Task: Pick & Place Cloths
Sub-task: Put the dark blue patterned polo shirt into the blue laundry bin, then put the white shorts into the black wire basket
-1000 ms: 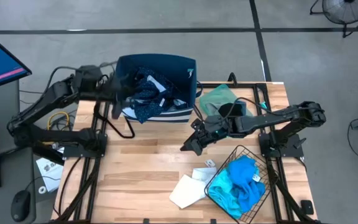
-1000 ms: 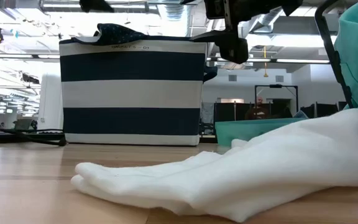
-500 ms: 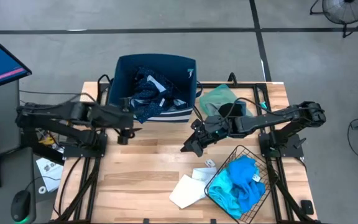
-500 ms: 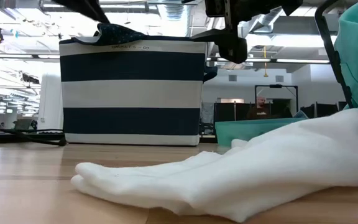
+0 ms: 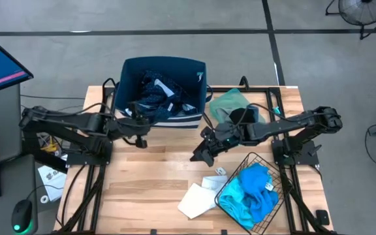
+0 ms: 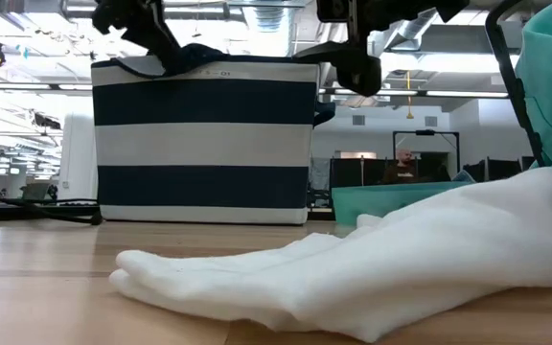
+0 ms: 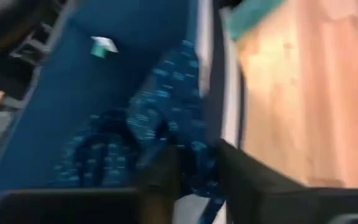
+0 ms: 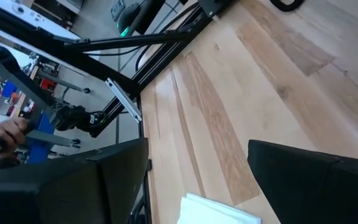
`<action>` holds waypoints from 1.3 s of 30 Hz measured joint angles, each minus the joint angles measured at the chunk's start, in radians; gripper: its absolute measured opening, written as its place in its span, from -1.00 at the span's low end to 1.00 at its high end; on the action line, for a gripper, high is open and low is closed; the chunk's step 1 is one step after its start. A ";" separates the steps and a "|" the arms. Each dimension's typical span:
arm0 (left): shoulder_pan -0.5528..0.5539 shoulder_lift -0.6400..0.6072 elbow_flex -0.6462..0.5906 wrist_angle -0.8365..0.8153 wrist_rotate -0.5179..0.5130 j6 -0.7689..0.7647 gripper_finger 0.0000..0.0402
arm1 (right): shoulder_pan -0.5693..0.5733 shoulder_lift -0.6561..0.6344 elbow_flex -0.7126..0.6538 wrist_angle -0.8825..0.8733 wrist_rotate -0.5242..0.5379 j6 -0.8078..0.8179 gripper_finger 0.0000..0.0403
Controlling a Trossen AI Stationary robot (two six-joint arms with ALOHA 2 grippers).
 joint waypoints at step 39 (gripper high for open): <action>0.547 0.019 0.204 0.051 0.386 0.120 -0.28 | 0.062 0.000 -0.001 -0.005 0.029 -0.052 0.34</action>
